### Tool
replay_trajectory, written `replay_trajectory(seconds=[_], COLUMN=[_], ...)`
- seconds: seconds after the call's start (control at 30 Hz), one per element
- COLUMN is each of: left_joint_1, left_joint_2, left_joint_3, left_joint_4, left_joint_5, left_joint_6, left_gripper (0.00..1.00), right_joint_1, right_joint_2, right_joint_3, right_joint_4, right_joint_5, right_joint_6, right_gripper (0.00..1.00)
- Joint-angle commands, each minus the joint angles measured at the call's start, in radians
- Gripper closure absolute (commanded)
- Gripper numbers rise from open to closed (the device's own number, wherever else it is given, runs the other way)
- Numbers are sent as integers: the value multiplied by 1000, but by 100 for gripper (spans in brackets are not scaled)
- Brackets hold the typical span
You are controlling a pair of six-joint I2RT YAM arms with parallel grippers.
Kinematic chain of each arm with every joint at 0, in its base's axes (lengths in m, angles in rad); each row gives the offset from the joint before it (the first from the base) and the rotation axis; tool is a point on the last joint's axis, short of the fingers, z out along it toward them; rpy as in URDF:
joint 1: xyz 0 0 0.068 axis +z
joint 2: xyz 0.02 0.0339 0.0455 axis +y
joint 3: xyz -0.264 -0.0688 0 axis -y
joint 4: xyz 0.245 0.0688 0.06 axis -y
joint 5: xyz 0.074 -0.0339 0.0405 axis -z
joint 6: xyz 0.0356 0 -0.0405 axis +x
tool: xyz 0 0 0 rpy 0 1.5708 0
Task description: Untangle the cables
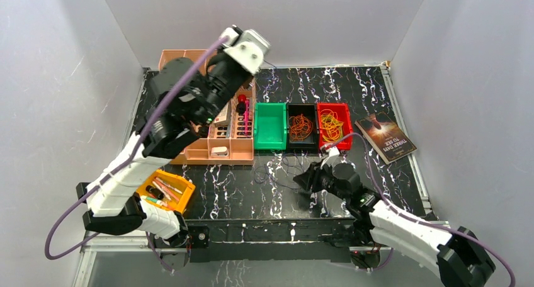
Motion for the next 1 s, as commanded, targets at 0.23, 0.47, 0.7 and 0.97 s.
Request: replay_trajectory(seconds=[0.23, 0.47, 0.7, 0.97], left_joint_1=[40, 161, 253, 313], left_joint_2=[32, 63, 125, 185], left_joint_3=[-154, -168, -126, -86], left_joint_4=[39, 37, 41, 47], left_joint_5=[-56, 44, 126, 198], left_joint_6=[-39, -112, -149, -180], left_gripper=[100, 100, 100, 100], right_joint_1=[1, 0, 1, 0], right_joint_2=[-230, -262, -261, -252], right_joint_3=[211, 232, 232, 232], right_joint_4=[-263, -307, -308, -309], right_joint_5=[96, 116, 123, 124], right_joint_6=[-70, -78, -74, -77], right_gripper=[46, 44, 43, 43])
